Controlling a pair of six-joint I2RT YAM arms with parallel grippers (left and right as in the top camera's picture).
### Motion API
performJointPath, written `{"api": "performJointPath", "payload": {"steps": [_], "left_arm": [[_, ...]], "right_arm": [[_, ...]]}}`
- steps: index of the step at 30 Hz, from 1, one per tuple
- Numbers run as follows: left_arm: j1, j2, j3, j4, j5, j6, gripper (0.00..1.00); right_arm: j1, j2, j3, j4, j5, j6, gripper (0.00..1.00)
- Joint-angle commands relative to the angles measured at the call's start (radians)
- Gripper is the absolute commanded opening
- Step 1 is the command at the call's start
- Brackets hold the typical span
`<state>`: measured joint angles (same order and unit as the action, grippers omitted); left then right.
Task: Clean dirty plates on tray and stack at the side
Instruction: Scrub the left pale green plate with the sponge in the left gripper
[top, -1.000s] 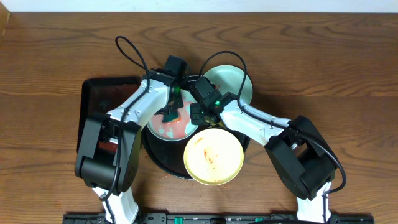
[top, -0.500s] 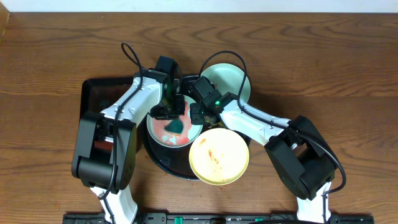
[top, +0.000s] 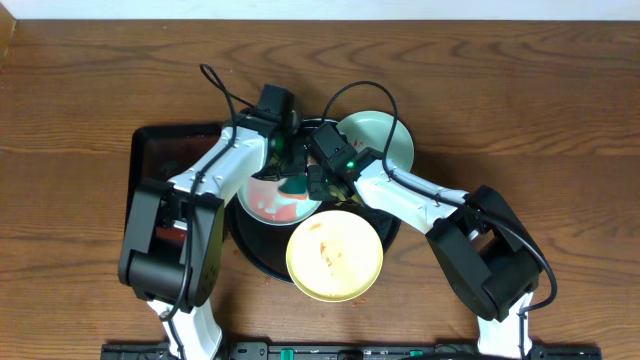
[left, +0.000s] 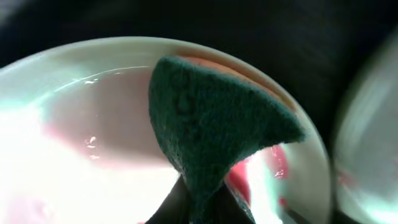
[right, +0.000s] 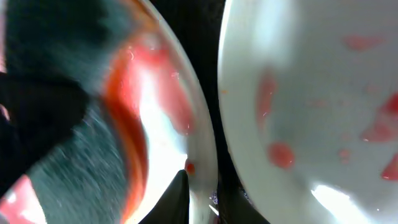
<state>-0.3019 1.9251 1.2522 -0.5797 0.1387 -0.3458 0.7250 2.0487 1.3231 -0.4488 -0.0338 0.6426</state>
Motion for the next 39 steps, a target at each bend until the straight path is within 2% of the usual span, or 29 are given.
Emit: {"api": "performJointPath", "payload": {"steps": [1, 3, 6, 8, 11, 13, 14, 16, 19, 25, 28, 30, 32, 39], "left_arm": [[0.009, 0.022, 0.000, -0.064, -0.407, -0.223, 0.07], [0.009, 0.022, 0.000, -0.103, -0.451, -0.243, 0.07], [0.008, 0.022, -0.001, -0.146, -0.392, -0.220, 0.07], [0.008, 0.022, -0.001, -0.154, -0.256, -0.115, 0.07], [0.008, 0.022, -0.001, -0.153, 0.058, 0.107, 0.08], [0.008, 0.022, -0.001, -0.153, 0.218, 0.205, 0.08], [0.008, 0.022, -0.001, -0.153, 0.296, 0.247, 0.08], [0.008, 0.022, -0.001, -0.144, 0.351, 0.266, 0.07], [0.011, 0.022, 0.000, -0.105, 0.299, 0.221, 0.07], [0.011, 0.022, 0.000, -0.018, -0.126, -0.082, 0.08], [0.011, 0.021, 0.005, -0.017, -0.282, -0.166, 0.08], [0.011, 0.016, 0.013, -0.024, -0.304, -0.165, 0.07], [0.011, 0.000, 0.026, -0.043, -0.308, -0.164, 0.07], [0.011, -0.119, 0.049, -0.087, -0.308, -0.160, 0.08]], "right_arm": [[0.010, 0.031, -0.009, -0.012, 0.018, -0.012, 0.15], [0.010, 0.031, -0.009, -0.012, 0.018, -0.012, 0.15], [0.010, 0.031, -0.009, -0.010, 0.018, -0.012, 0.15], [0.010, 0.031, -0.009, -0.008, 0.018, -0.012, 0.15], [0.010, 0.031, -0.009, -0.008, 0.018, -0.011, 0.15], [0.010, 0.031, -0.009, -0.008, 0.018, -0.012, 0.15], [0.010, 0.031, -0.009, -0.008, 0.018, -0.012, 0.15], [0.010, 0.031, -0.009, -0.008, 0.018, -0.012, 0.15], [0.010, 0.031, -0.009, -0.008, 0.018, -0.011, 0.15], [0.010, 0.031, -0.009, -0.008, 0.018, -0.012, 0.15], [0.009, 0.031, -0.009, -0.011, 0.018, -0.012, 0.14], [0.009, 0.031, -0.009, -0.011, 0.018, -0.012, 0.11], [0.009, 0.031, -0.009, -0.011, 0.018, -0.011, 0.02], [0.009, 0.031, -0.009, -0.012, 0.018, -0.011, 0.01]]}}
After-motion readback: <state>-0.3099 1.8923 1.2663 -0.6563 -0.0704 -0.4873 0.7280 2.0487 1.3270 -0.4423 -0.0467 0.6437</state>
